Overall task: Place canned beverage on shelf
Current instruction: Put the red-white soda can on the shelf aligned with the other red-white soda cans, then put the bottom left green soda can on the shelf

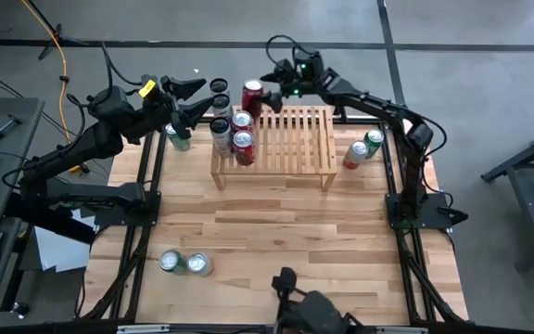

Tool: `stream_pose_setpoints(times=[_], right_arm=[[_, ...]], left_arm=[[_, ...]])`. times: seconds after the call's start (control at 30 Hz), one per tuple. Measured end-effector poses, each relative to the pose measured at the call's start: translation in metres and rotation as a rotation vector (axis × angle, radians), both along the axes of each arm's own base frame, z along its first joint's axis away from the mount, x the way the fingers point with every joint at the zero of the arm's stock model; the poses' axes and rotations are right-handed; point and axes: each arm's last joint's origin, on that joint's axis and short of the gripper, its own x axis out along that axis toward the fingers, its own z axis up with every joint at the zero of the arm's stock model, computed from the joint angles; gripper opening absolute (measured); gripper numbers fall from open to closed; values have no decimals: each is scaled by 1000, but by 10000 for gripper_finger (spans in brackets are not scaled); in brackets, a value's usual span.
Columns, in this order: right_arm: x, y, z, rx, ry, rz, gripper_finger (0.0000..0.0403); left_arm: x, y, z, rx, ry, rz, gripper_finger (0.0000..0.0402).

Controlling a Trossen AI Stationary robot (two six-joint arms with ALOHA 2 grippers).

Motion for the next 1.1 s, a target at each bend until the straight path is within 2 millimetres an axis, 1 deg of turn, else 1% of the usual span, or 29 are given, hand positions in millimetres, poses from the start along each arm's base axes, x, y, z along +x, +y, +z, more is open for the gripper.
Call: stream_pose_setpoints(times=[0.1, 0.17, 0.4, 0.53, 0.67, 0.87, 1.1], right_arm=[[-6, -4, 5, 45, -22, -7, 396], [-5, -1, 4, 65, -25, 29, 396], [14, 26, 0, -3, 16, 146, 396], [19, 33, 0, -11, 14, 166, 396], [18, 31, 0, -13, 11, 162, 396], [11, 20, 1, 15, -5, 125, 396], [1, 8, 12, 2, -76, 125, 396]], left_arm=[[0, 0, 0, 4, 2, 1, 360], [0, 0, 0, 4, 2, 1, 360], [0, 0, 0, -1, -1, -4, 360], [0, 0, 0, -2, -1, -4, 360], [0, 0, 0, -3, -2, -5, 360], [0, 0, 0, -3, -2, -5, 360], [0, 0, 0, -3, -2, -6, 360]])
